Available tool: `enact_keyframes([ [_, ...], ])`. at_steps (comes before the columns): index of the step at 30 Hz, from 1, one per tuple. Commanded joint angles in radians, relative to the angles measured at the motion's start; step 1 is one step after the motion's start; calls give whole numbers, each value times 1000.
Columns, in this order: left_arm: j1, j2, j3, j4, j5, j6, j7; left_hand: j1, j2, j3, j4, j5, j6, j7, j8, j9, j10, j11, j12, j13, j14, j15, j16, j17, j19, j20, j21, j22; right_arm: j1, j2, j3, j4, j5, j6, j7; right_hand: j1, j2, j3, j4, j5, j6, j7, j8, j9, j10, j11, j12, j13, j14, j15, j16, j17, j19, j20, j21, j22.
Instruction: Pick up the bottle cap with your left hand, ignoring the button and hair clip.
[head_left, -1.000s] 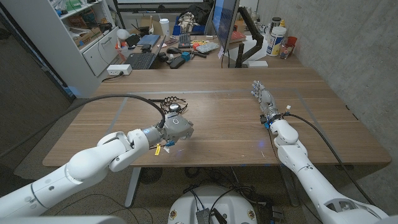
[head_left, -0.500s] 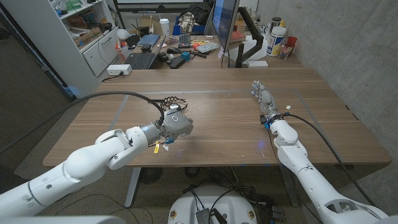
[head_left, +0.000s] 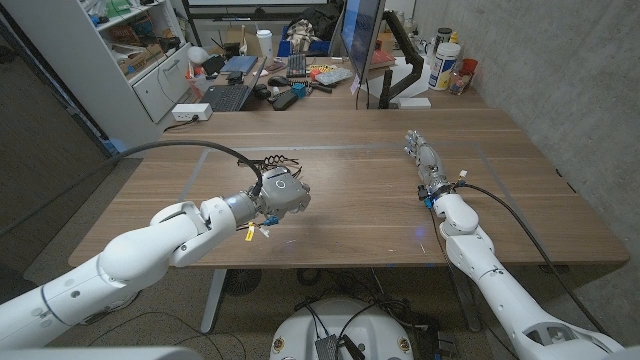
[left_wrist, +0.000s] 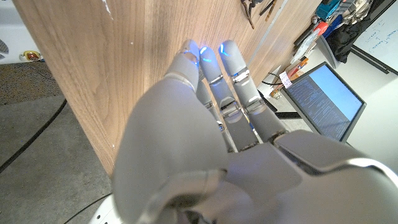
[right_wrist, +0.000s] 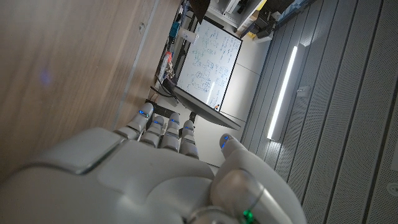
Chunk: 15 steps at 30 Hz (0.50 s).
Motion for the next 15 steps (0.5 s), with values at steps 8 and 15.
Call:
enact_keyframes([
  [8, -5, 0, -18, -21, 4, 0, 9, -4, 8, 63, 51, 5, 9, 0, 1, 2, 72, -31, 9, 22, 21, -63, -8, 10, 11, -102, 11, 3, -19, -10, -5, -24, -6, -2, -19, -13, 33, 3, 2, 5, 2, -5, 6, 4, 2, 1, 3, 4, 8, 0, -3, 3, 6, -86, -3, 4],
  [15, 15, 7, -39, -31, 3, 6, 20, -6, 8, 67, 52, 3, 9, -2, 0, 2, 74, -33, 9, 24, 27, -62, -9, 14, 11, -103, 14, 3, -37, -15, -3, -44, -8, 0, -31, -14, 32, 3, 3, 5, 2, -5, 6, 4, 2, 0, 3, 4, 8, 0, -3, 3, 7, -85, -5, 4],
])
